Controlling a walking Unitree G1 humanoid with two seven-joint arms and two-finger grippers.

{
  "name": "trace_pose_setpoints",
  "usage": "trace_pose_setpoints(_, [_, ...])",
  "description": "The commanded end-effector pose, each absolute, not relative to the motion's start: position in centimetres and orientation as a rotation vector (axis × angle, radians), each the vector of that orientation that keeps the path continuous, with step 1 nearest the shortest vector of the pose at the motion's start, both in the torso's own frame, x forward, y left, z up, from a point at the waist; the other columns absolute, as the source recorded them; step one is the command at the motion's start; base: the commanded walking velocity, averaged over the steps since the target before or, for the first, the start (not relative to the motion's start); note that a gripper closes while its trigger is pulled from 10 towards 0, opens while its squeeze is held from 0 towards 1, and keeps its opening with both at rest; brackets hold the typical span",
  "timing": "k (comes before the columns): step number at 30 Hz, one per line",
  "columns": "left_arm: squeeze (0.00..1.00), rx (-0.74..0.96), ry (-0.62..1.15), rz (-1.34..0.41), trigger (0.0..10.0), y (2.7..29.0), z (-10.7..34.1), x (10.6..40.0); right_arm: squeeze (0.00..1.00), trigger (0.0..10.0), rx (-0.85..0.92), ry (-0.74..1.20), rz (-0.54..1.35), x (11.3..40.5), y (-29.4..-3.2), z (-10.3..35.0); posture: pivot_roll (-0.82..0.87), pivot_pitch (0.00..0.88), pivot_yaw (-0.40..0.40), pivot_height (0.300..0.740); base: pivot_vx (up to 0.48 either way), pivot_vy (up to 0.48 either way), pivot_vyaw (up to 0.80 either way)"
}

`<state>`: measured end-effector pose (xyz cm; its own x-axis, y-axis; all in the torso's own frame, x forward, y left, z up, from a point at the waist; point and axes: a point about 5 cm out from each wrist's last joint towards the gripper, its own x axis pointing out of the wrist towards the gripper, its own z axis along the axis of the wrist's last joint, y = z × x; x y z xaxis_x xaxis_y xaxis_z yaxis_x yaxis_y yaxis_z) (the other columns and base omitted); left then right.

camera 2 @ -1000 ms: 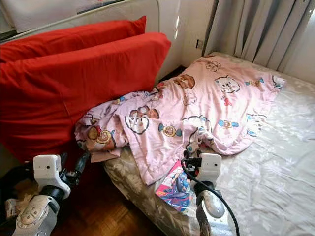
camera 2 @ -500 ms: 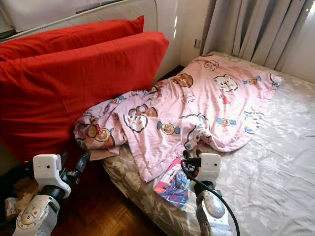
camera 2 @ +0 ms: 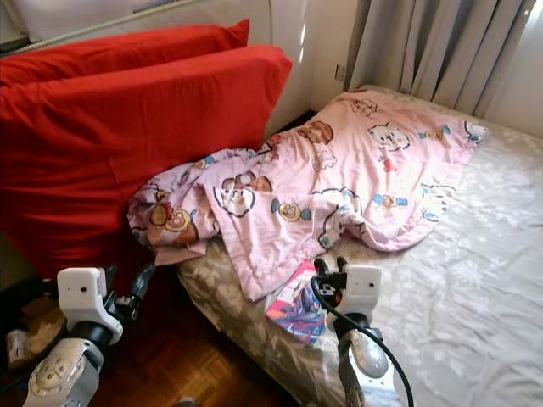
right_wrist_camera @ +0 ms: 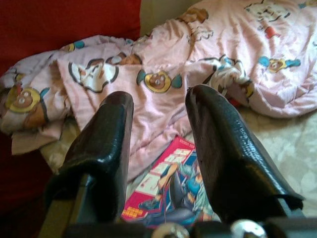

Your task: Clean up the room

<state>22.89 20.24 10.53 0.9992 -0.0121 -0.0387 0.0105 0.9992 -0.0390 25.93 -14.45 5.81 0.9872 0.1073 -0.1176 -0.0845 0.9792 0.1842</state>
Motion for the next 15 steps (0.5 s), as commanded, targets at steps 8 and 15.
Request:
trace_pose_setpoints(8, [0.0,-0.039,0.051,-0.025,10.0,19.92,10.58,22.7,0.0,10.0,0.188,0.119,0.119,25.89,-14.05,6.0,0.08,0.092,-0.009,0.657,0.0,0.0,0.0])
trace_pose_setpoints(15, [0.0,-0.042,0.053,-0.027,10.0,19.83,10.57,22.67,0.0,10.0,0.191,0.123,0.13,25.9,-13.84,5.97,0.08,0.091,-0.008,0.657,0.0,0.0,0.0])
